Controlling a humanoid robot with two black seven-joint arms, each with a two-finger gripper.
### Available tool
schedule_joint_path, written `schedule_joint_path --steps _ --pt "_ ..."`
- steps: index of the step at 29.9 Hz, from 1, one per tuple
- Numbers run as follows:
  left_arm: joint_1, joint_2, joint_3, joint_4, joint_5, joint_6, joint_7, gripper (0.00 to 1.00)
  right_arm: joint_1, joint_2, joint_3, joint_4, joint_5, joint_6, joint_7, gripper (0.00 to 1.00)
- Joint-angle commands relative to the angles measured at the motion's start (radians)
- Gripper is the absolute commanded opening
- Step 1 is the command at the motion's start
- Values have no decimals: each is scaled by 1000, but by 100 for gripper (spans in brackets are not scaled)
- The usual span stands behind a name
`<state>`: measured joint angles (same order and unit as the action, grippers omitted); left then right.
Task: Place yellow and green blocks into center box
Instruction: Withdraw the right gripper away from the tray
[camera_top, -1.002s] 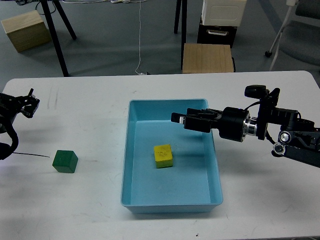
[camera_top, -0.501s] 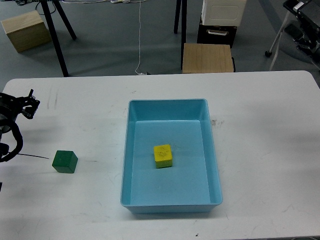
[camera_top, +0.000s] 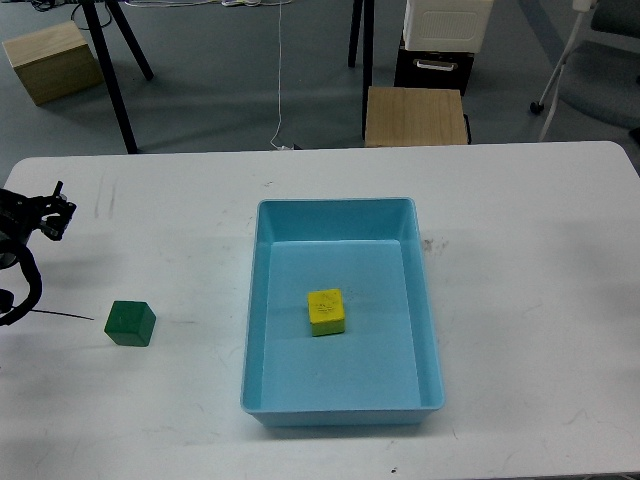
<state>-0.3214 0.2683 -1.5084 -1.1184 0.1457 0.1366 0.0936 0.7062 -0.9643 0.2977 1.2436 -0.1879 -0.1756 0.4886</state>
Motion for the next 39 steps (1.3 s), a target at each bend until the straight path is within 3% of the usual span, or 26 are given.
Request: schedule_joint_path --steps 1,10,25,32,39 --pt "1 -1 2 0 0 0 -2 100 -34 6 0 -1 106 4 0 100" --pt "-1 -4 2 0 0 0 -2 100 -50 32 21 5 379 28 0 100" --pt "16 9 10 -8 15 -12 -2 100 -54 64 26 -3 381 22 0 100" --pt "39 132 117 -40 73 -100 1 100 -56 82 26 -1 329 22 0 100" --pt "41 301 247 -152 332 -192 -2 100 -56 85 29 2 312 24 0 100"
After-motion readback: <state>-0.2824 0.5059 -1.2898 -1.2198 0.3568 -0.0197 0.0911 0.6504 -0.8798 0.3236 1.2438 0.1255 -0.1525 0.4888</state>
